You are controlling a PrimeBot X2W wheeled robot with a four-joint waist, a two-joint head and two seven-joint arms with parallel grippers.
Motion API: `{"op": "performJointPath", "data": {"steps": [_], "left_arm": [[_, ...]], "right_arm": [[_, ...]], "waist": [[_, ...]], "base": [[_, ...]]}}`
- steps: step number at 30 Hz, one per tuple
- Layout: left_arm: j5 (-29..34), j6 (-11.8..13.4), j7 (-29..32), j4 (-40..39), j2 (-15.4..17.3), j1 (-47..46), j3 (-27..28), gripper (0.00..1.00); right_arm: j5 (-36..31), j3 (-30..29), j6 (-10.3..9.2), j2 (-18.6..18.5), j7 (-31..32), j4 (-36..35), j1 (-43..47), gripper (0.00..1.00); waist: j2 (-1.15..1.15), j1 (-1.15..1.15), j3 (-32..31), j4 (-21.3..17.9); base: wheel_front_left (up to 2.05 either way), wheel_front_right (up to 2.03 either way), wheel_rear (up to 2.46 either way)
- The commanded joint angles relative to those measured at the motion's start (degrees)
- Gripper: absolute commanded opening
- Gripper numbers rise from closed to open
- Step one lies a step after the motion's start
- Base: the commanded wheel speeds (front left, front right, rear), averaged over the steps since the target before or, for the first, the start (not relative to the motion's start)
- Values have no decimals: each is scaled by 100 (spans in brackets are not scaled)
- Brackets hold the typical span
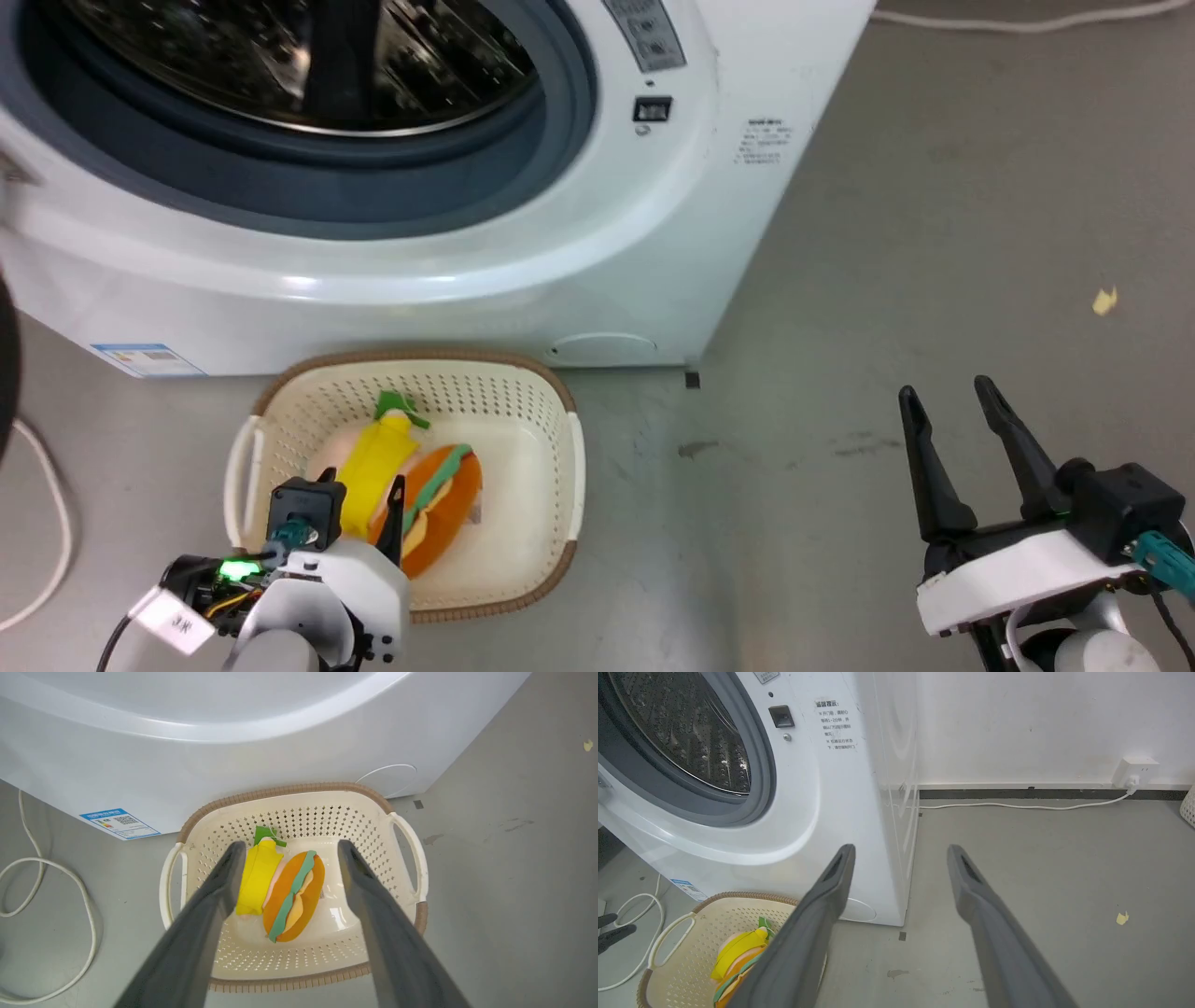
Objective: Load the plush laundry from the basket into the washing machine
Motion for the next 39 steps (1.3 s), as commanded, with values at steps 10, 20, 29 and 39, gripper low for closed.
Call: {"op": "performJointPath", "data": {"steps": [10, 20, 29, 39], "left_arm": [[37, -88, 412, 838, 395, -516, -280, 100], [-56, -174, 656, 1354, 743, -910, -493, 100], [80, -232, 923, 1730, 1088, -1369, -866, 100], [-20, -287, 1377, 2166, 1356, -2023, -1072, 100]], "right_arm": [[371, 78, -3, -1, -171, -56, -300, 100], [659, 167, -3, -1, -290, -111, -441, 100], [903, 212, -3, -1, -398, -136, -506, 100], [1131, 337, -4, -1, -517, -209, -570, 100]], "waist": [[0, -1, 637, -365], [0, -1, 1143, -635], [0, -1, 1561, -823], [0, -1, 2035, -1013]], "base": [[0, 0, 0], [0, 0, 0], [0, 0, 0], [0, 0, 0]]}}
